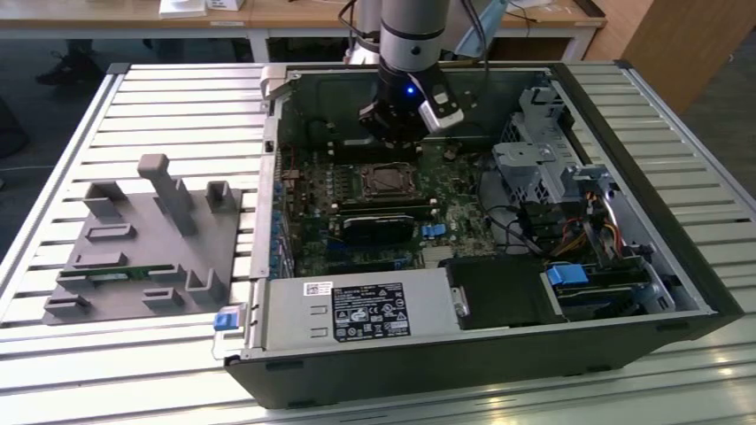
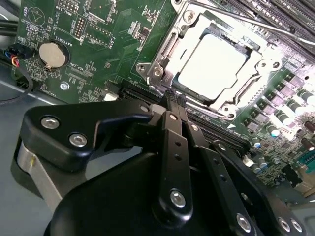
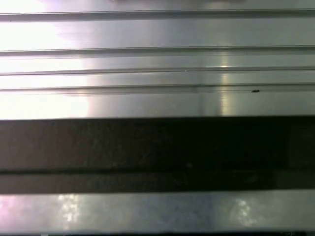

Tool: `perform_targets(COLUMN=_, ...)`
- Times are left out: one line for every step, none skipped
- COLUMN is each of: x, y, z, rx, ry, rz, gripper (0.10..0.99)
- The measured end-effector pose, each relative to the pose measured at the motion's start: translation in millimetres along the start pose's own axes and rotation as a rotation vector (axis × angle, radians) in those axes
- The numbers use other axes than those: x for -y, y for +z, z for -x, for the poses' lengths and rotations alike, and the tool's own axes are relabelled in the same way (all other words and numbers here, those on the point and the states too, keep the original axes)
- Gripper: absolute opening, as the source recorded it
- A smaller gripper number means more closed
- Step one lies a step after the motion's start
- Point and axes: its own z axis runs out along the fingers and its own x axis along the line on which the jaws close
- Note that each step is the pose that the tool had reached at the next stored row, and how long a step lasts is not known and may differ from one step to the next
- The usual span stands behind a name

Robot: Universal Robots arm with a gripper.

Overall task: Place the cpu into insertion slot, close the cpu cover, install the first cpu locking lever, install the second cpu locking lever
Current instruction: 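Install the first cpu locking lever, then install the second cpu locking lever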

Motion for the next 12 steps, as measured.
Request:
perform_targets(x=0.2, y=-0.1, z=0.0, rx=-0.0001, ry=0.000, rz=0.000, gripper=0.106)
perform_targets(x=0.4, y=-0.1, z=0.0, rx=-0.0001, ry=0.000, rz=0.000, gripper=0.106)
perform_targets(x=0.6, y=-0.1, z=0.0, rx=-0.0001, ry=0.000, rz=0.000, gripper=0.106)
perform_targets(x=0.9, y=-0.1, z=0.0, rx=-0.0001, ry=0.000, rz=0.000, gripper=0.106)
perform_targets(x=1.2, y=-0.1, z=0.1, rx=-0.0001, ry=0.000, rz=0.000, gripper=0.106)
perform_targets(x=1.7, y=-0.1, z=0.1, rx=-0.0001, ry=0.000, rz=0.000, gripper=0.106)
perform_targets(x=2.1, y=-0.2, z=0.1, rx=-0.0001, ry=0.000, rz=0.000, gripper=0.106)
perform_targets(x=2.6, y=-0.2, z=0.1, rx=-0.0001, ry=0.000, rz=0.000, gripper=0.106)
perform_targets(x=3.0, y=-0.2, z=0.1, rx=-0.0001, ry=0.000, rz=0.000, gripper=0.106)
perform_targets(x=3.2, y=-0.2, z=0.1, rx=-0.0001, ry=0.000, rz=0.000, gripper=0.106)
perform_targets(x=3.7, y=-0.2, z=0.2, rx=-0.0001, ry=0.000, rz=0.000, gripper=0.106)
perform_targets(x=4.2, y=-0.2, z=0.2, rx=-0.0001, ry=0.000, rz=0.000, gripper=0.106)
